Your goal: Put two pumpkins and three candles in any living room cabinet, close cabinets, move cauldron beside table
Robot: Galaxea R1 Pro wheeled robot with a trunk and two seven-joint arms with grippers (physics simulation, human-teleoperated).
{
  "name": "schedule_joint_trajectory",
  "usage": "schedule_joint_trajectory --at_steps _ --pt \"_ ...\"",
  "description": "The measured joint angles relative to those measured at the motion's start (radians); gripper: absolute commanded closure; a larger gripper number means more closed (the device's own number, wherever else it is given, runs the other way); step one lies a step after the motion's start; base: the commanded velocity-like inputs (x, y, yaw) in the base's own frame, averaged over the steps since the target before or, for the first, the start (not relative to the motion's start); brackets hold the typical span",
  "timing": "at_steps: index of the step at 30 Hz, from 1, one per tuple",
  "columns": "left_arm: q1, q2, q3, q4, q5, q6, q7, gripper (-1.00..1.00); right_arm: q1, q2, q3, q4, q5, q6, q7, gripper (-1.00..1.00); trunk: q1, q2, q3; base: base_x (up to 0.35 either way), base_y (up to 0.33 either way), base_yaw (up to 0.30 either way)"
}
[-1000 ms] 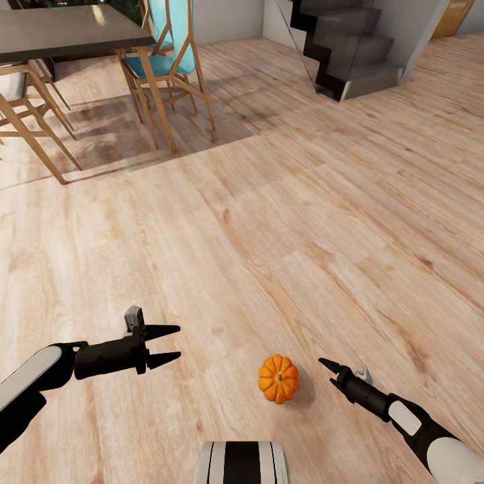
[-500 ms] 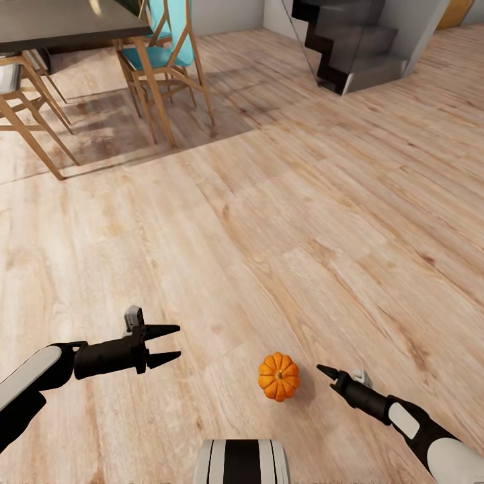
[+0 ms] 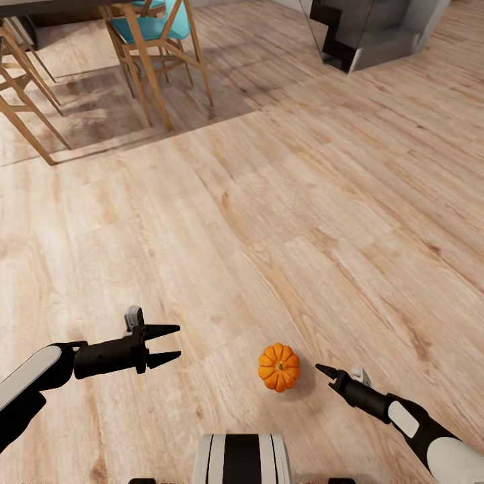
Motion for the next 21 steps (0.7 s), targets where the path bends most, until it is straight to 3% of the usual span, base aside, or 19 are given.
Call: schedule_joint_trajectory --at_steps 7,21 --pt "0.0 0.0 0.0 0.0 0.0 0.0 0.0 -1.0 0.0 0.0 0.038 0.0 0.02 0.022 0.012 -1.0 0.003 -0.002 -0.027 0.0 0.0 0.0" --pt "0.0 0.0 0.0 0.0 0.001 0.0 0.0 -1.0 0.0 0.002 0.042 0.001 0.02 0.028 0.019 -1.0 0.008 -0.004 -0.074 0.0 0.0 0.0"
